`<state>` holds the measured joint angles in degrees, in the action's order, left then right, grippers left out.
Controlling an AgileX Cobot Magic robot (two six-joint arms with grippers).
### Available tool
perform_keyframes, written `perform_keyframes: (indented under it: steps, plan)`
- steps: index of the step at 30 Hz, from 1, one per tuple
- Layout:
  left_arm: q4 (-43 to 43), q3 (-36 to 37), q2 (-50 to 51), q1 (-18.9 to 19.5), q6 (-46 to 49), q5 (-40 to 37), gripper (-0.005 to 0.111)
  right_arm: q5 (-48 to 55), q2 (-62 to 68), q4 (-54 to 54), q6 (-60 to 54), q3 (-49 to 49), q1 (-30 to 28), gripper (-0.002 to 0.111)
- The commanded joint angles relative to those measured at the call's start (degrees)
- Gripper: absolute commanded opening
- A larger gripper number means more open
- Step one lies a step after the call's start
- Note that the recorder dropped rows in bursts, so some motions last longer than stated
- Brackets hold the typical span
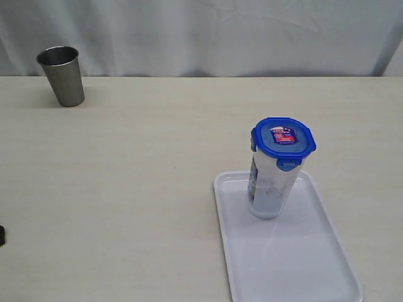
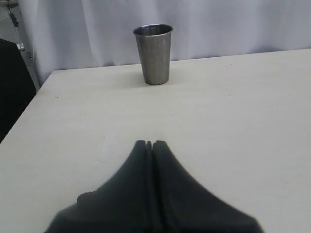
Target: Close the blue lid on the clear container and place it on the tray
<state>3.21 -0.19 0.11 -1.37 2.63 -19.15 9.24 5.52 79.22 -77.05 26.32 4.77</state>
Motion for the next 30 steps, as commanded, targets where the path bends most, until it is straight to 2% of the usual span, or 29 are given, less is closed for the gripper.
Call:
perform_keyframes:
  steps: [1, 19, 21, 26, 30]
  plan:
    - [-0.25, 0.19, -0.11, 0.01, 0.11, 0.71, 0.0, -0.16, -0.33, 0.06, -0.11, -0.28, 0.1, 0.004]
    - [-0.25, 0.19, -0.11, 0.01, 0.11, 0.71, 0.0, -0.46, -0.33, -1.94, 0.61, -0.53, 0.1, 0.004]
    - [-0.25, 0.19, -0.11, 0.01, 0.11, 0.71, 0.0, -0.36, -0.49, -7.7, 4.91, -0.53, 0.1, 0.004]
    - [-0.25, 0.19, -0.11, 0.01, 0.11, 0.71, 0.0, -1.17, -2.79, -32.61, 32.62, -0.53, 0.1, 0.004]
    - [-0.25, 0.19, -0.11, 0.01, 0.11, 0.71, 0.0, -2.49, -5.52, -46.41, 45.71, -0.53, 0.1, 0.004]
